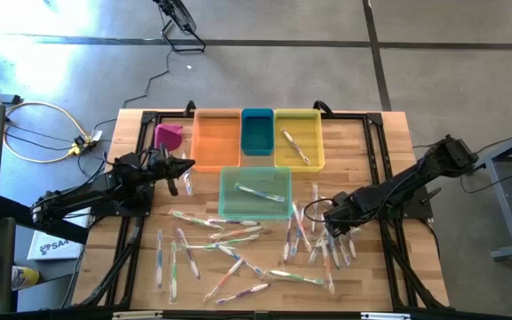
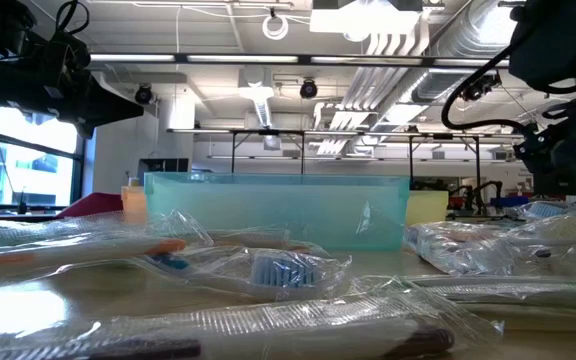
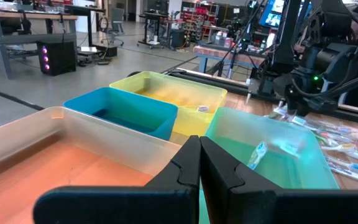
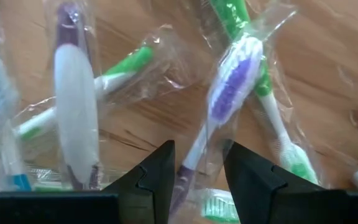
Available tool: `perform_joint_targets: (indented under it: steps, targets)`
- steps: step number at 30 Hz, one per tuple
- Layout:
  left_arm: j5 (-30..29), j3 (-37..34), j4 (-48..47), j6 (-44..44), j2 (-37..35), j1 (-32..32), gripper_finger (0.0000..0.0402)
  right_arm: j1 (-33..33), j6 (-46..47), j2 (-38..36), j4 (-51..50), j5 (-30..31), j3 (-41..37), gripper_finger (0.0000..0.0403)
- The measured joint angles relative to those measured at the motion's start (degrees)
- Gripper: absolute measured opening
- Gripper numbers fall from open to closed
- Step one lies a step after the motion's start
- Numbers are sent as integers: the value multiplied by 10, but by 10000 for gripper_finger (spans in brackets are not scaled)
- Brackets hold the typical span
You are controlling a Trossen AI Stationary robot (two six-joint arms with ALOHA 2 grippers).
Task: Pick & Place Toothbrushes
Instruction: Put the purple toothbrush into the yellow bin
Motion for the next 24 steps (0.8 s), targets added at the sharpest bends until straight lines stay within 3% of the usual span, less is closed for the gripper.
perform_joint_targets:
  steps: [5,13,24]
  targets:
    - [0,0,0,0,0,0,0,0,0,0,3,0,0,105]
    - [0,0,0,0,0,0,0,0,-8,0,3,-1,0,17]
    - [0,0,0,0,0,0,0,0,-17,-4,10,-37,6,13]
